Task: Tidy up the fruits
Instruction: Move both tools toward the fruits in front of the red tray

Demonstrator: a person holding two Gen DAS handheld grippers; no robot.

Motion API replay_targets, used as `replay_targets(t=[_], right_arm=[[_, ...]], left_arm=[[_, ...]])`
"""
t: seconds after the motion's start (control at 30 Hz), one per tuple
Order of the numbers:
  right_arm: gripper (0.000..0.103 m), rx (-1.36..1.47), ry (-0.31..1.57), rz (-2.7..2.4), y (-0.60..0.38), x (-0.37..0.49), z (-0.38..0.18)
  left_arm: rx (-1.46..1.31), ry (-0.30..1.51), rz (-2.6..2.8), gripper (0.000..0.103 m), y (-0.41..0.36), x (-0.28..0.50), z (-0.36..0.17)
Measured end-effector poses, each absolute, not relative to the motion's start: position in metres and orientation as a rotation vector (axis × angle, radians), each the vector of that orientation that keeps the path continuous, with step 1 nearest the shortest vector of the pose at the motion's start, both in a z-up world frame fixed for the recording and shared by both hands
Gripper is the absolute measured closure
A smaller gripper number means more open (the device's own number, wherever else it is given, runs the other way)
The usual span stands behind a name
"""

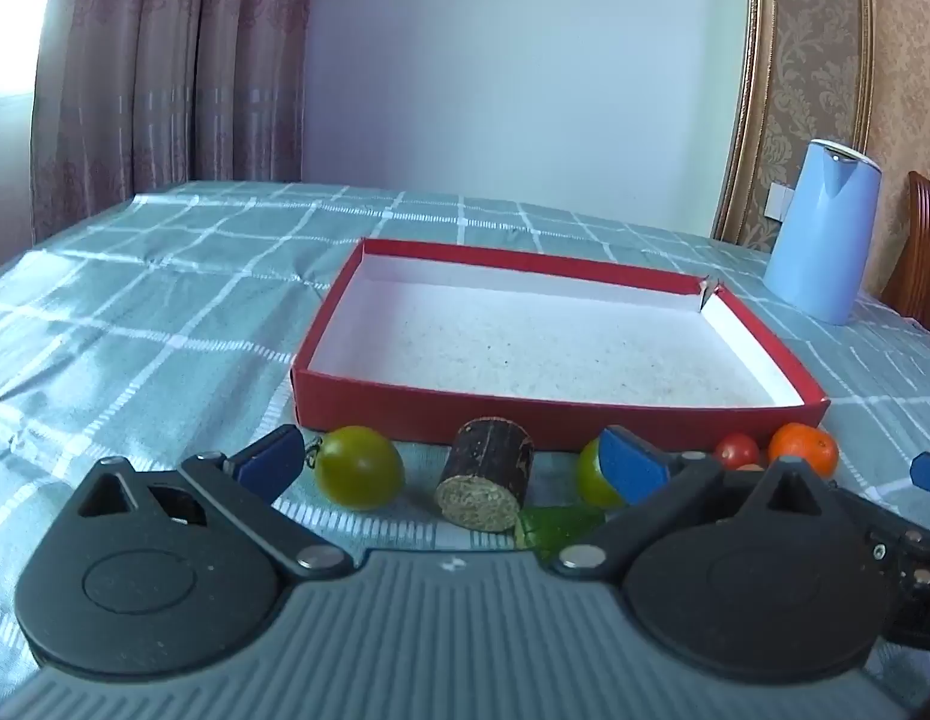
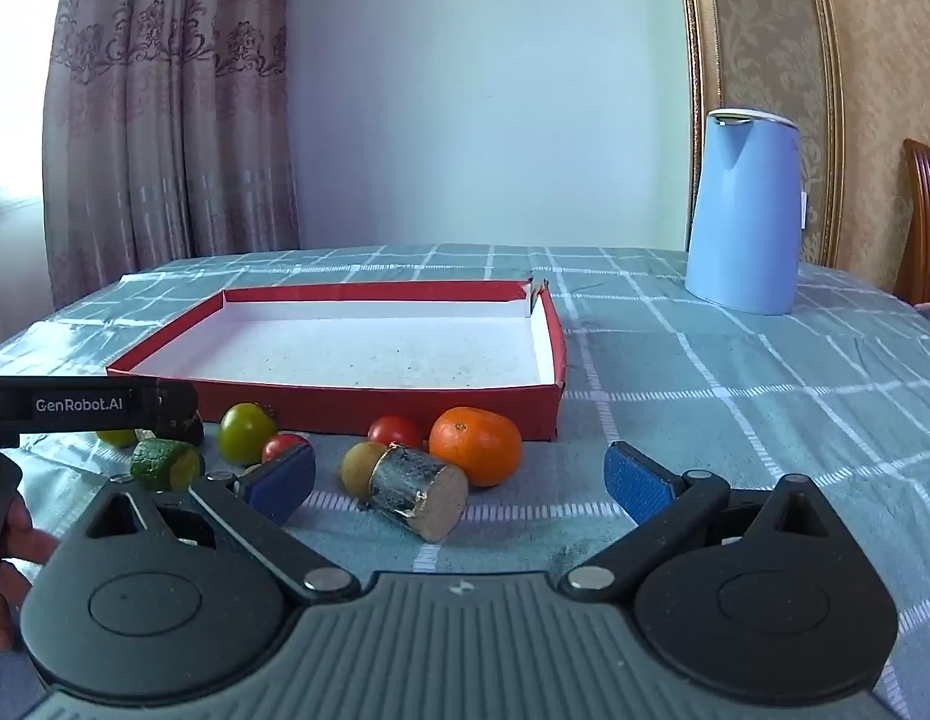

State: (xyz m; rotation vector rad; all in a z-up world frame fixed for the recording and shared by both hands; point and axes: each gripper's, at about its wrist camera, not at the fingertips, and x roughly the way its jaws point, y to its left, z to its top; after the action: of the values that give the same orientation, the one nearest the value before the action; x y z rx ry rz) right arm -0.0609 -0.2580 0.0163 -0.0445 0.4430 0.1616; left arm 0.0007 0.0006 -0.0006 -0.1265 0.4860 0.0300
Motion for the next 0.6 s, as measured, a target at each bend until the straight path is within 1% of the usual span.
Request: replay_targets(t=[0.6], right_arm=[[0.0, -0.03, 0.515, 0.153, -0.2558, -0.0507, 0.0157]], left_arm=[[-0.127, 0.518, 0.056, 0.0, 0.0013, 0.0044, -0.0045]])
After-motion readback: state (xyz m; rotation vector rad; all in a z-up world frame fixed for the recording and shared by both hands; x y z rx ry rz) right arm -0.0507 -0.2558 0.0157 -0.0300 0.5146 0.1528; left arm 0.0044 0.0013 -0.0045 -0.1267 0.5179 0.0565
